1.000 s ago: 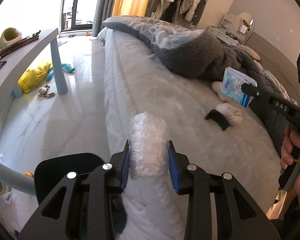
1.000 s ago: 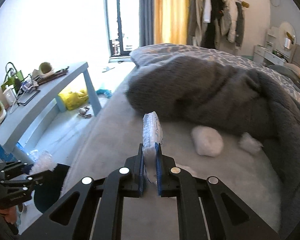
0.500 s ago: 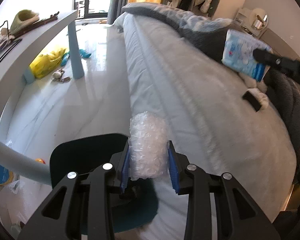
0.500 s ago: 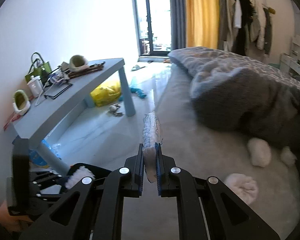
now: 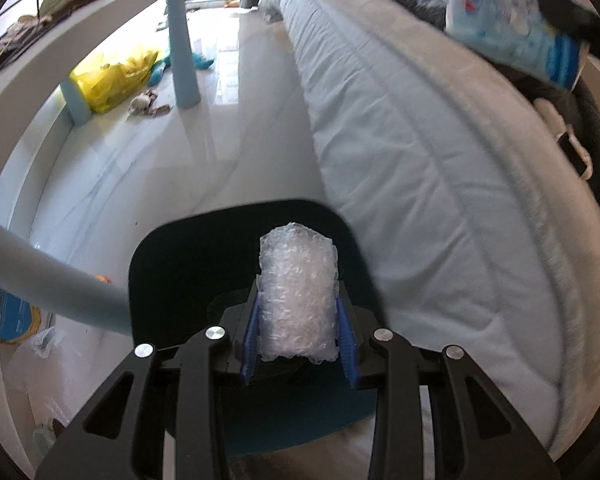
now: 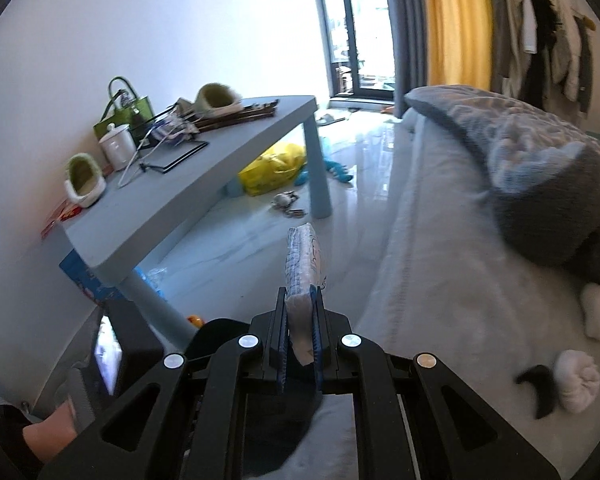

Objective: Collect trash
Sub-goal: 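Carry the bubble-wrap roll and blue cartoon pack over the teal bin, then open both grippers to drop the bubble wrap and pack into the bin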

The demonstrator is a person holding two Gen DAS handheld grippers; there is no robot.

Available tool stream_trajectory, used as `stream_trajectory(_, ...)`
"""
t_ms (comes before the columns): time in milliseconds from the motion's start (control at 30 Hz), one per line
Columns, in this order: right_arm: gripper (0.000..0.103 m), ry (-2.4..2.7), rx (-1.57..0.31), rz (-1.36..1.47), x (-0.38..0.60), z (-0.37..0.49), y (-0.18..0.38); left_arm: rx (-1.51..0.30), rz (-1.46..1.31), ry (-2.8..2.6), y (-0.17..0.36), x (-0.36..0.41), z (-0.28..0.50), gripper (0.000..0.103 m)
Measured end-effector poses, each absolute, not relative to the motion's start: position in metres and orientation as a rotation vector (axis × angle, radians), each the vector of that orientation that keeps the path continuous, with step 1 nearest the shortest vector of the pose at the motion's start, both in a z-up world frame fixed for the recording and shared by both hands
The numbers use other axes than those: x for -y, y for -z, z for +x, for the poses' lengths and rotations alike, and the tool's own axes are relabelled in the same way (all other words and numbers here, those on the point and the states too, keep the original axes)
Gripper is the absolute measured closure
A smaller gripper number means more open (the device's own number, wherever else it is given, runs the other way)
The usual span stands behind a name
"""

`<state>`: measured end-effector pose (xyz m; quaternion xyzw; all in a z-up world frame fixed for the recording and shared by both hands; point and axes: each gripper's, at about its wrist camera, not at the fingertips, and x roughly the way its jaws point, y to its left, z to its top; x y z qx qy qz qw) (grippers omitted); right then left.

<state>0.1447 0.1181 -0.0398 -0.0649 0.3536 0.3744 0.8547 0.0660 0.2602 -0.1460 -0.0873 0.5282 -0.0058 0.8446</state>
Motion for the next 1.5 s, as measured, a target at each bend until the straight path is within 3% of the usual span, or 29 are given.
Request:
stream_trajectory(467,0.093,-0.852,-0.83,-0.139,-0.173,0.139,0.069,-1.234,-0.187,-0.033,0.184,-0.297,0.039,0.065)
stream_trajectory(533,0.093,-0.854,-0.848,-0.143,-0.18,0.14,0.076,-1.242,-0.193,-0.034,0.186,-0.301,0.037,0.062)
stream_trajectory(600,0.093,-0.857,-0.864,-0.149,-0.187,0.141,0.082,-1.245,-0.193,-0.038,0.186,-0.304,0.034,0.05)
stream_trajectory(700,0.093,-0.856,-0.89,-0.155,-0.196,0.142,0.093,-1.245,-0.199,-0.024,0.186,-0.309,0.03,0.045)
stream_trajectory(967,0.093,-0.845,-0.947,-0.2,-0.215,0.142,0.122,-1.183,-0.232,-0.034,0.167,-0.326,0.023,0.047)
stream_trajectory(1500,0.093,-0.854,-1.145,-0.258,-0.24,0.136,0.193,-0.976,-0.243,-0.032,0.094,-0.332,0.016,0.062)
